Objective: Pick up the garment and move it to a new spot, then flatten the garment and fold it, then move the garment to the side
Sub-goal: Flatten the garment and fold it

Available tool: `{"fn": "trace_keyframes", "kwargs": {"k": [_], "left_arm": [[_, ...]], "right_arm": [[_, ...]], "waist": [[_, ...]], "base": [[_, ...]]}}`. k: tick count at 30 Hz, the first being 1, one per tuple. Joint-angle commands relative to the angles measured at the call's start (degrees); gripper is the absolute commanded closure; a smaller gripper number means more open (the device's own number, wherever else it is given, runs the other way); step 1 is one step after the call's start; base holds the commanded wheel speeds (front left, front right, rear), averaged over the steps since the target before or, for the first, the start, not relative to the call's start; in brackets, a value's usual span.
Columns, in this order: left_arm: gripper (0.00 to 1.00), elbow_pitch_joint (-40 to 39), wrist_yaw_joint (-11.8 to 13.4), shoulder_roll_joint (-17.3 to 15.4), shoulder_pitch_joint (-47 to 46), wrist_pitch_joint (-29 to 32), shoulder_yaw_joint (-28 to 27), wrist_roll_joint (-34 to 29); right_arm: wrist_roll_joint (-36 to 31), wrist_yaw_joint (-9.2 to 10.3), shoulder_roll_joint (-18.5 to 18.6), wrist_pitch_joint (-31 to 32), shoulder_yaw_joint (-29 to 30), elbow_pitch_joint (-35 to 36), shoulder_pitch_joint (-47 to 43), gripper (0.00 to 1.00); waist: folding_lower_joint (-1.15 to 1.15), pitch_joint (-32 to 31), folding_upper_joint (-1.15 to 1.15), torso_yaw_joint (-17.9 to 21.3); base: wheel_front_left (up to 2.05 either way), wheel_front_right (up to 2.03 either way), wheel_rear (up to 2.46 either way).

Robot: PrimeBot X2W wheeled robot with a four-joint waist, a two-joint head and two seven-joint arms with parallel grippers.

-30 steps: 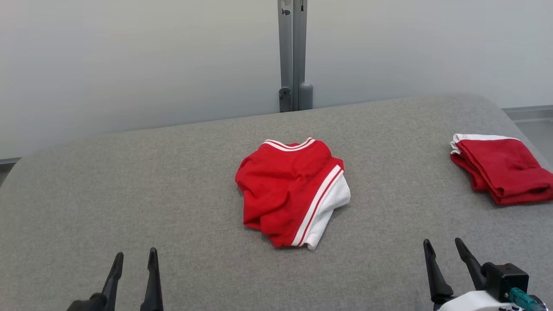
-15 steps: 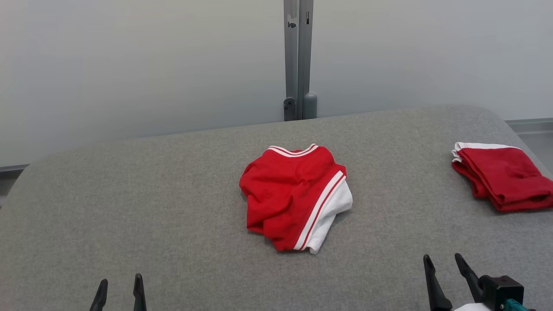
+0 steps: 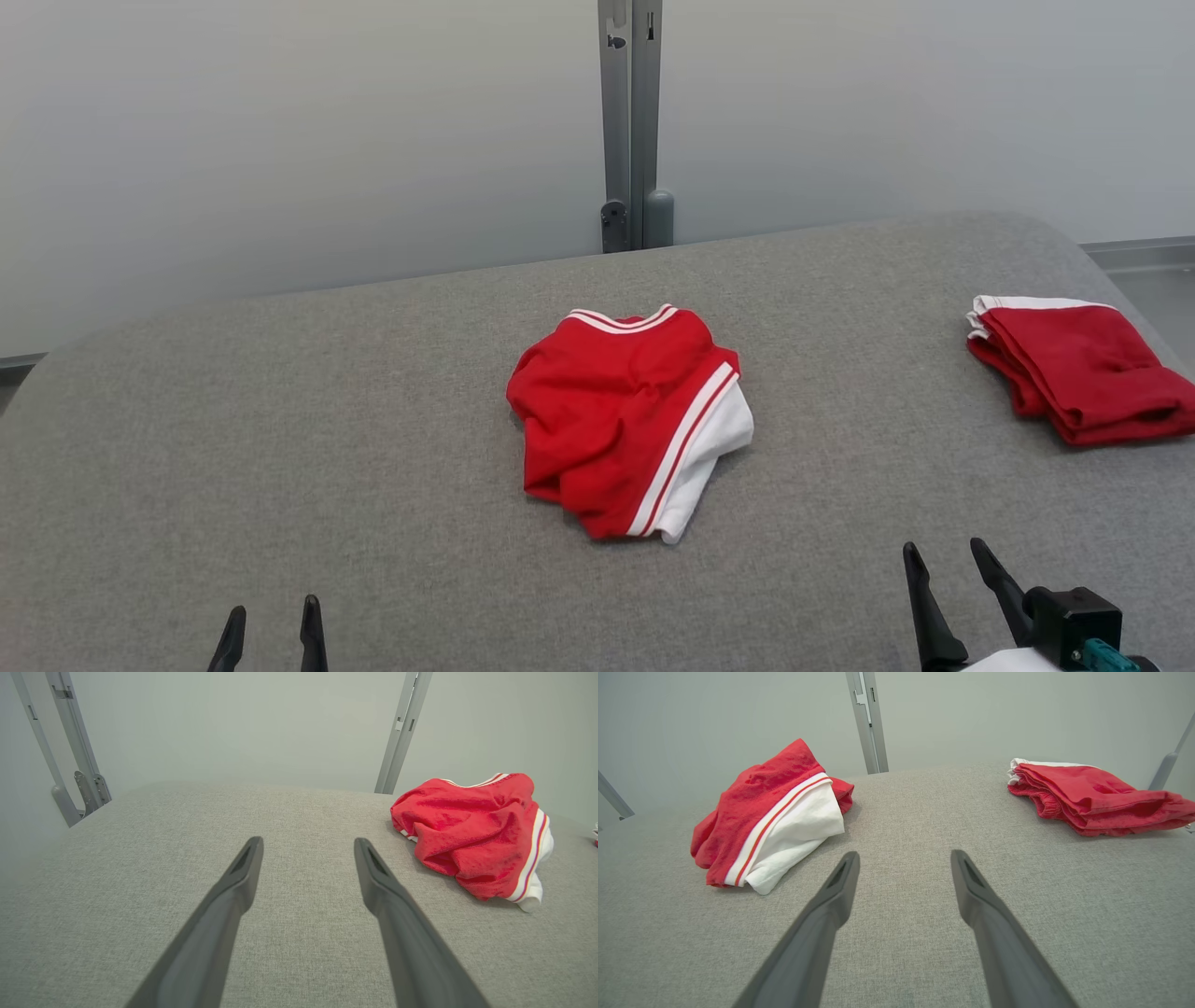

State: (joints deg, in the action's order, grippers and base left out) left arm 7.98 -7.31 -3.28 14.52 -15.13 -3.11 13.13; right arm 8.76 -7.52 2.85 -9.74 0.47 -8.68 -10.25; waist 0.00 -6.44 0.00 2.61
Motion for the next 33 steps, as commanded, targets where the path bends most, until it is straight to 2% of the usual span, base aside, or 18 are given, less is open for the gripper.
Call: {"fn": "trace_keyframes", "kwargs": {"k": [1,7,10,15,20,28,33], "left_arm": [[0.00,0.15,-0.24,0.02,-0.27,0.00,0.24,0.12],[0.00,2.12,-0.25,-0.92,-3.20,0.00,2.39,1.75],[0.00,3.90,-0.26,-2.02,-6.98,2.47,5.02,3.96],[0.00,5.77,-0.26,-3.81,-16.24,12.24,9.99,7.34],[0.00,8.59,0.70,-2.77,-26.74,22.81,11.70,9.57],[0.00,15.71,4.94,-1.78,-39.22,38.51,13.35,10.61],[0.00,19.42,7.59,-1.81,-44.70,44.30,13.58,10.41]], "right_arm": [[-0.30,0.07,0.08,-0.11,-0.09,0.21,0.55,0.00],[-0.44,0.07,0.07,0.24,-0.81,0.50,1.14,0.00],[-0.51,0.07,0.08,0.44,-1.44,0.72,1.54,0.00],[-0.67,0.07,0.07,0.87,-2.93,1.01,2.67,0.00],[-0.44,0.07,0.06,1.24,-4.72,1.22,3.76,0.00],[-0.16,0.07,0.13,1.19,-5.87,1.47,5.03,0.00],[0.48,0.07,0.11,0.25,-5.41,1.34,5.57,0.00]], "waist": [[0.00,0.15,0.00,0.18],[0.00,0.74,0.00,1.75],[0.00,1.25,0.00,3.40],[0.00,2.56,0.00,7.80],[0.00,4.48,0.00,13.96],[0.00,8.19,0.00,24.21],[0.00,11.10,0.00,28.16]], "base": [[0.00,0.00,0.00],[0.00,0.00,0.00],[0.00,0.00,0.00],[0.00,0.00,0.00],[0.00,0.00,0.00],[0.00,0.00,0.00],[0.00,0.00,0.00]]}}
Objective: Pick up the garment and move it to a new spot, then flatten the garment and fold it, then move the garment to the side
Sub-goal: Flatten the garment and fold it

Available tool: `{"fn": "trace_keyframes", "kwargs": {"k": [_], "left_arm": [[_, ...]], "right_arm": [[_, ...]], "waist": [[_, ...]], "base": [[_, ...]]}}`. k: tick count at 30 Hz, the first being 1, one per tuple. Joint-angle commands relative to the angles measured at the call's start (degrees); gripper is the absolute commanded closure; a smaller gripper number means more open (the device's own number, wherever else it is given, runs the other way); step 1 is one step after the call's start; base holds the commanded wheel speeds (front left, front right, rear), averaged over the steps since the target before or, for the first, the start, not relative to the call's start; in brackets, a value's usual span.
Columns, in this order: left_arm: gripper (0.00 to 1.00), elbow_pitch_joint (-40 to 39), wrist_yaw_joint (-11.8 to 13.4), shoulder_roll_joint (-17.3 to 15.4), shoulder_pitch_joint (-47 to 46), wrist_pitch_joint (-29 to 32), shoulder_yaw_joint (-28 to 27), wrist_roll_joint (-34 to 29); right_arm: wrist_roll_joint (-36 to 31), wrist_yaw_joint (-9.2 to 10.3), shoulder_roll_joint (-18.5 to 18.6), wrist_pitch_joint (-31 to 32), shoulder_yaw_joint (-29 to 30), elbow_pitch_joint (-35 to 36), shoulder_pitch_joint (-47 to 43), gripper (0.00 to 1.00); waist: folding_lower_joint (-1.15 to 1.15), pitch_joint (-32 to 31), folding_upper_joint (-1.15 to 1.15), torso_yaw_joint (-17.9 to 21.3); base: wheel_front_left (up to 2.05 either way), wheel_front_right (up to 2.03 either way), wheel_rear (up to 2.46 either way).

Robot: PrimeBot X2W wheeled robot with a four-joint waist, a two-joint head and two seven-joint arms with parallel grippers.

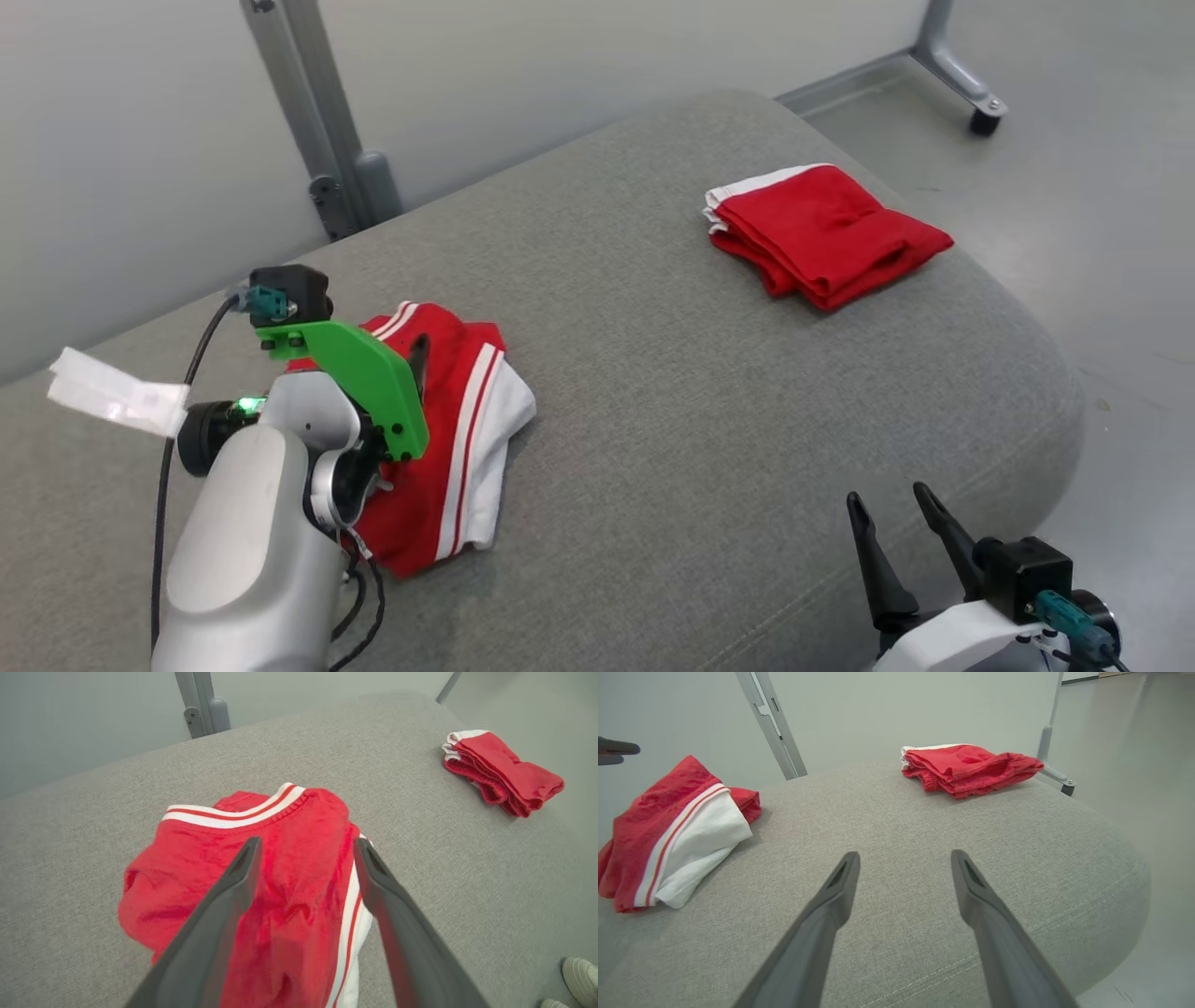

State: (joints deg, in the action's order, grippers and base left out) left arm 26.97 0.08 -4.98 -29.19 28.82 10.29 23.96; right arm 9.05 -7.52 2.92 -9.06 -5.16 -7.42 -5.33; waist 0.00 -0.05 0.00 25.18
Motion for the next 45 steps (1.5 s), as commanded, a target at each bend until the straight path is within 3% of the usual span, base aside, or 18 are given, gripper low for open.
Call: {"fn": "trace_keyframes", "kwargs": {"k": [1,8,13,14,15,16,17,25,34,41,45], "left_arm": [[0.00,1.00,0.46,0.02,-1.91,1.27,0.52,-0.64],[0.00,6.87,4.78,-1.73,-8.09,4.91,3.09,-5.42],[0.00,9.18,5.62,-1.62,-9.58,5.17,3.75,-5.57],[0.07,9.53,5.50,-1.62,-9.62,5.28,3.81,-5.54],[0.43,9.80,5.38,-1.58,-9.62,5.28,3.90,-5.36],[0.52,10.03,5.11,-1.45,-9.58,5.20,3.89,-5.06],[1.00,10.01,4.78,-1.20,-9.56,4.78,3.89,-4.65],[1.00,8.52,3.20,0.66,-10.84,-4.18,3.08,-1.78],[1.00,0.43,-0.60,2.05,-14.85,-23.14,5.12,8.27],[1.00,-7.53,0.83,1.94,-14.48,-38.26,12.88,23.21],[1.00,-6.35,2.59,1.93,-8.82,-40.98,15.01,25.56]], "right_arm": [[0.36,0.07,0.03,-0.73,0.47,0.05,0.64,0.00],[1.61,0.07,-0.01,-2.47,1.49,-0.17,0.55,0.00],[1.98,0.07,-0.02,-3.02,1.39,-0.61,0.93,0.00],[2.00,0.07,-0.02,-3.06,1.16,-0.74,1.05,0.00],[1.98,0.07,-0.03,-3.03,0.96,-0.85,1.15,0.00],[1.95,0.07,-0.02,-2.99,0.75,-0.95,1.27,0.00],[1.89,0.07,-0.02,-2.96,0.58,-1.05,1.35,0.00],[1.11,0.07,-0.01,-2.18,-0.34,-1.42,2.09,0.00],[-0.09,0.07,-0.02,-0.58,-1.00,-1.51,2.06,0.00],[-0.37,0.07,-0.01,-0.03,-0.47,-0.63,0.62,0.00],[-0.23,0.07,0.00,0.16,-0.56,-0.33,0.10,0.00]], "waist": [[0.00,5.28,0.00,5.77],[0.00,7.60,0.00,6.35],[0.00,7.64,0.00,6.32],[0.00,7.53,0.00,6.29],[0.00,7.39,0.00,6.26],[0.00,7.23,0.00,6.22],[0.00,7.06,0.00,6.19],[0.00,5.72,0.00,5.85],[0.00,3.19,0.00,4.41],[0.00,1.55,0.00,-0.12],[0.00,0.98,0.00,-2.67]], "base": [[0.00,0.00,0.00],[0.00,0.00,0.00],[0.00,0.00,0.00],[0.00,0.00,0.00],[0.00,0.00,0.00],[0.00,0.00,0.00],[0.00,0.00,0.00],[0.00,0.00,0.00],[0.00,0.00,0.00],[0.00,0.00,0.00],[0.00,0.00,0.00]]}}
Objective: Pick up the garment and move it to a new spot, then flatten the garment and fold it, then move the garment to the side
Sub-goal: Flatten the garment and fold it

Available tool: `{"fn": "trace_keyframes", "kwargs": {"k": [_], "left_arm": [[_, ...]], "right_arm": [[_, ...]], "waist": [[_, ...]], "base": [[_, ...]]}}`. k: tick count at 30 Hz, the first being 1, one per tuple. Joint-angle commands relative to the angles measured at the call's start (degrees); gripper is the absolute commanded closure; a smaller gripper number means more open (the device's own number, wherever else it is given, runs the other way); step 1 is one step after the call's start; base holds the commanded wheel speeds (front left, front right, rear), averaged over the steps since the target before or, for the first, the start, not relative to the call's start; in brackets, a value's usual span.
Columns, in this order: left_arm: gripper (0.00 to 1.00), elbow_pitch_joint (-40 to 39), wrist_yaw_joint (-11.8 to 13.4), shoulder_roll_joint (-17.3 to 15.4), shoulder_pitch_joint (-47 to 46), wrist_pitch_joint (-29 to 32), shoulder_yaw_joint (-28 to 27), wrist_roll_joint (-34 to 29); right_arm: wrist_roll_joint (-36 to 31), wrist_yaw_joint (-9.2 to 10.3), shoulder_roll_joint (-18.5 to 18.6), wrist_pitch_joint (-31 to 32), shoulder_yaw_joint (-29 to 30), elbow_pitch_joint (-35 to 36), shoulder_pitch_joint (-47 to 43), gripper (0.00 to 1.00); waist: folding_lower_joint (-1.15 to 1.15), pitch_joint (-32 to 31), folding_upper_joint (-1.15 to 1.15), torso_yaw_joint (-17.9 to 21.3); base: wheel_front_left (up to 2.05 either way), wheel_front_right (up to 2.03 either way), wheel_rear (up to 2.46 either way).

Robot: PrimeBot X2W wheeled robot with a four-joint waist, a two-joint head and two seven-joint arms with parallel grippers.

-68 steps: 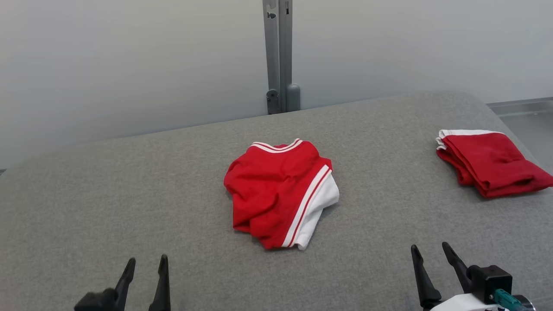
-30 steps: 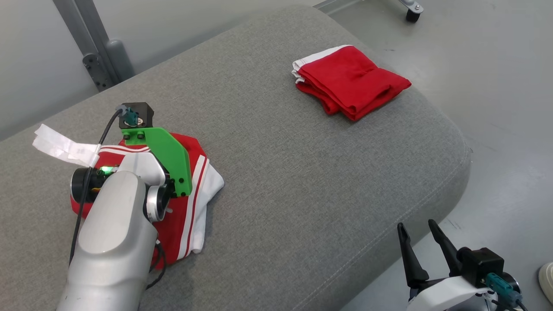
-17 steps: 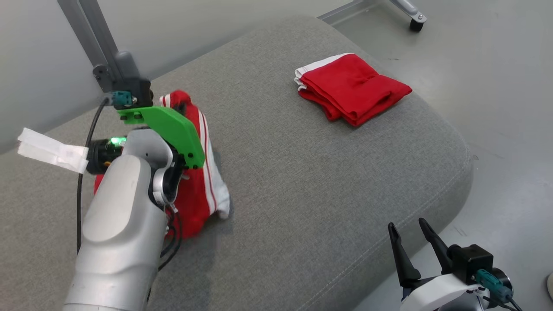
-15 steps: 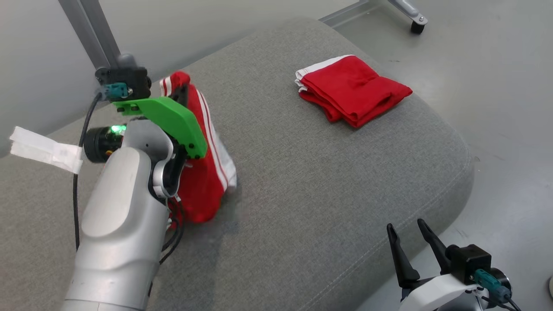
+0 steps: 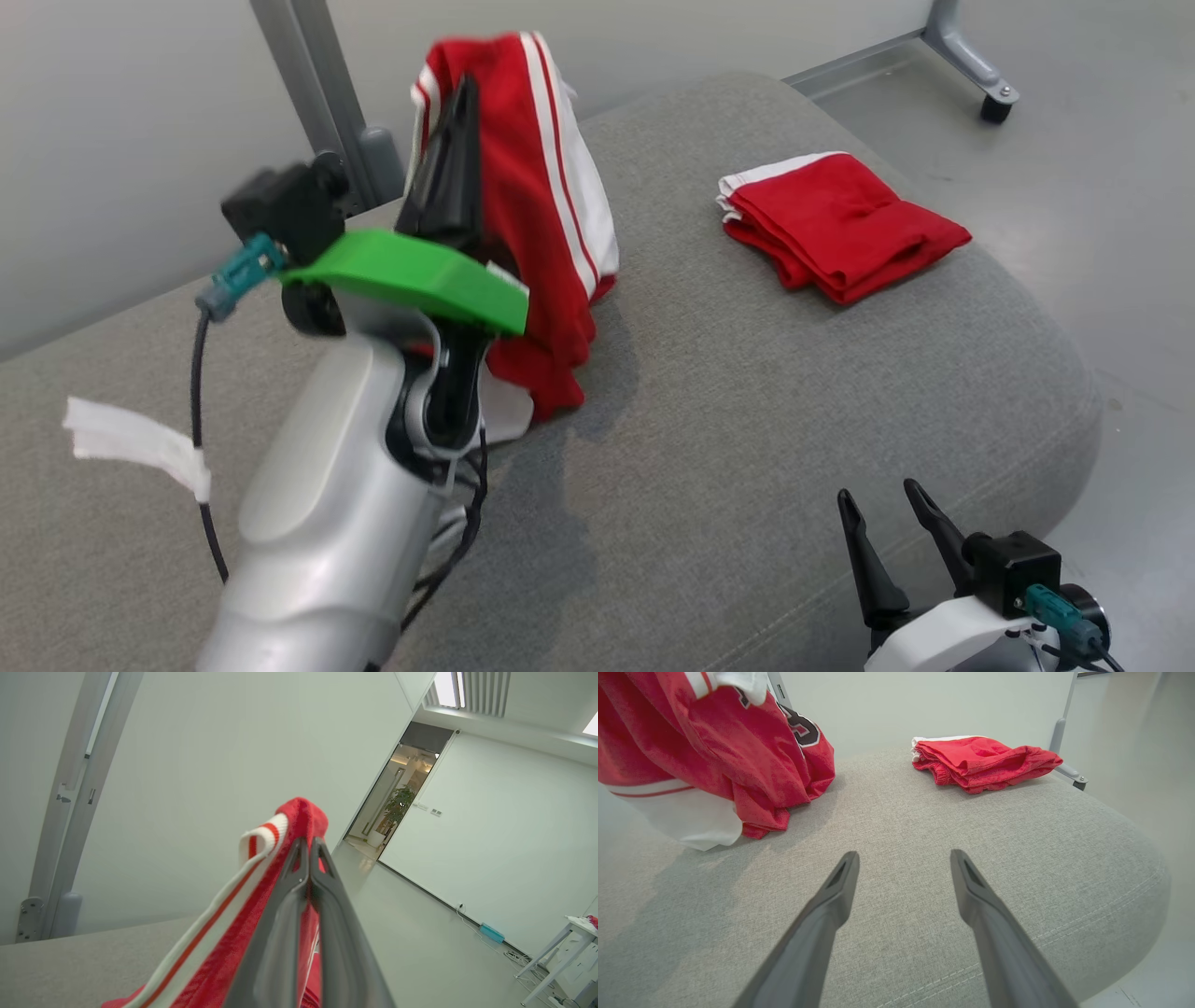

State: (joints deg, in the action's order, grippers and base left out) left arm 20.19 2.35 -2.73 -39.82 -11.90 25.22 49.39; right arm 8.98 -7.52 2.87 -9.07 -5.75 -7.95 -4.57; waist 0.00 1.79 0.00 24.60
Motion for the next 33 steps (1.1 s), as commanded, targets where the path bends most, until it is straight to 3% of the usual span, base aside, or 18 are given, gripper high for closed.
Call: {"fn": "trace_keyframes", "kwargs": {"k": [1,7,13,17,22,28,33], "left_arm": [[1.00,1.24,0.76,-0.33,3.78,-0.38,0.18,0.49],[1.00,6.15,2.90,-3.57,13.63,-1.07,0.47,-0.42],[1.00,3.93,3.10,-5.79,17.31,-2.20,-1.64,-0.20],[1.00,1.63,2.88,-5.82,12.39,-0.62,-0.44,-1.64],[1.00,3.15,2.25,-3.12,2.37,1.14,2.10,-3.29],[1.00,9.19,0.92,-0.75,-9.50,0.10,4.41,-4.21],[1.00,9.73,-0.05,-0.21,-16.00,-2.39,5.07,-0.62]], "right_arm": [[-0.12,0.07,0.03,0.14,-0.03,0.24,-0.75,0.00],[0.10,0.07,0.05,0.36,-0.64,0.32,-0.29,0.00],[0.01,0.07,0.05,0.22,0.81,0.39,-1.28,0.00],[0.33,0.07,0.06,0.21,1.24,0.32,-1.65,0.00],[0.77,0.07,0.05,-0.04,0.79,-0.02,-1.62,0.00],[0.84,0.07,0.07,-0.03,-1.58,-0.88,-0.09,0.00],[0.48,0.07,0.06,-0.13,-2.14,-1.55,0.07,0.00]], "waist": [[0.00,-1.00,0.00,-2.71],[0.00,-1.77,0.00,-4.88],[0.00,-2.48,0.00,-6.97],[0.00,-3.24,0.00,-8.01],[0.00,-3.81,0.00,-8.54],[0.00,-4.00,0.00,-5.55],[0.00,-3.74,0.00,-3.06]], "base": [[0.00,0.00,0.00],[0.00,0.00,0.00],[0.00,0.00,0.00],[0.00,0.00,0.00],[0.00,0.00,0.00],[0.00,0.00,0.00],[0.00,0.00,0.00]]}}
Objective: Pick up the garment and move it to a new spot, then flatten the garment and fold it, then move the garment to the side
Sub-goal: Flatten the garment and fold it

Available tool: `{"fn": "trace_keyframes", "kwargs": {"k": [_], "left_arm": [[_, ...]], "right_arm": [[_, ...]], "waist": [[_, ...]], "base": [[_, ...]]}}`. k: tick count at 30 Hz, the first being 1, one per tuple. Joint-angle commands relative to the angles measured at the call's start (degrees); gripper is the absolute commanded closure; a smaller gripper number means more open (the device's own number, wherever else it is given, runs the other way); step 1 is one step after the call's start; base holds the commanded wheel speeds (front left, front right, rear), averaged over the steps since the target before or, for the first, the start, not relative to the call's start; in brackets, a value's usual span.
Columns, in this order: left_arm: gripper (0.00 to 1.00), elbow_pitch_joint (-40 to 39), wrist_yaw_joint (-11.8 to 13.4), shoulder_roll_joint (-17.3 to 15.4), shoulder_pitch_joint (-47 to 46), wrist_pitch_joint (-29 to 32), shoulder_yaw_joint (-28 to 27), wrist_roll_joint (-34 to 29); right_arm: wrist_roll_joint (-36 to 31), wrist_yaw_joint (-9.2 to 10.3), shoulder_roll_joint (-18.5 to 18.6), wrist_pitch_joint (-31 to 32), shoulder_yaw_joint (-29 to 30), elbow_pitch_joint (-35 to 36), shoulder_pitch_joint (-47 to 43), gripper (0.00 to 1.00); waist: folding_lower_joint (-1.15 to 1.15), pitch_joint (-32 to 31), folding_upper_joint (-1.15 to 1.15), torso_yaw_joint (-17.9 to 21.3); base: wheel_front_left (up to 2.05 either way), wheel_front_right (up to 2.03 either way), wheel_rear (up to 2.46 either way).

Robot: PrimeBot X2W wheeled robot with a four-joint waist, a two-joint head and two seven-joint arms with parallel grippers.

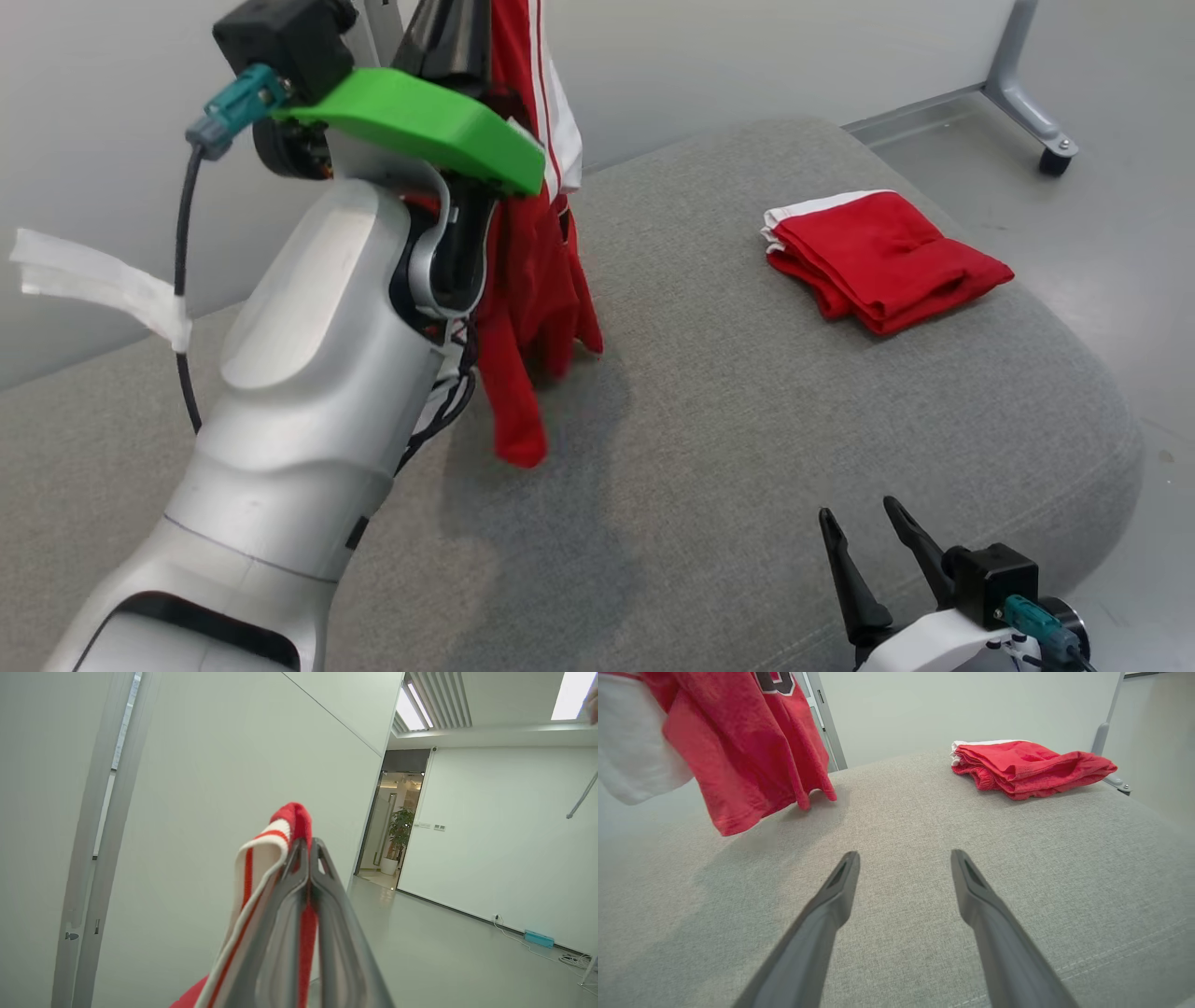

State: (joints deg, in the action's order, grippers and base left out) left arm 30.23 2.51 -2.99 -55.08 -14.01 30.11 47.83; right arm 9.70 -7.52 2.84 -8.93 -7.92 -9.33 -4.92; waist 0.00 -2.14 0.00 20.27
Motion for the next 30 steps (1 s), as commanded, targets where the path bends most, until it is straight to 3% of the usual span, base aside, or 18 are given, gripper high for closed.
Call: {"fn": "trace_keyframes", "kwargs": {"k": [1,9,16,23,30], "left_arm": [[1.00,-1.10,-0.26,0.07,-1.67,-0.64,0.72,2.03],[1.00,-10.03,1.80,-0.05,-2.29,-1.07,1.61,10.40],[1.00,-7.18,3.98,-0.04,9.91,-1.11,1.22,7.11],[1.00,-0.03,4.29,-3.56,25.63,-1.12,-5.18,2.85],[1.00,-0.12,3.75,-4.79,35.73,-1.11,-14.04,1.14]], "right_arm": [[-0.25,0.07,0.09,-0.32,-0.07,-0.31,0.41,0.00],[0.65,0.07,0.07,-1.01,0.17,-0.83,0.48,0.00],[1.46,0.07,0.09,-1.73,0.21,-1.14,0.68,0.00],[1.04,0.07,0.09,-1.56,-0.10,-1.17,0.99,0.00],[0.35,0.07,0.09,-0.92,0.09,-0.63,0.28,0.00]], "waist": [[0.00,0.25,0.00,1.62],[0.00,1.17,0.00,0.11],[0.00,2.23,0.00,-5.23],[0.00,2.80,0.00,-9.82],[0.00,2.51,0.00,-12.92]], "base": [[0.00,0.00,0.00],[0.00,0.00,0.00],[0.00,0.00,0.00],[0.00,0.00,0.00],[0.00,0.00,0.00]]}}
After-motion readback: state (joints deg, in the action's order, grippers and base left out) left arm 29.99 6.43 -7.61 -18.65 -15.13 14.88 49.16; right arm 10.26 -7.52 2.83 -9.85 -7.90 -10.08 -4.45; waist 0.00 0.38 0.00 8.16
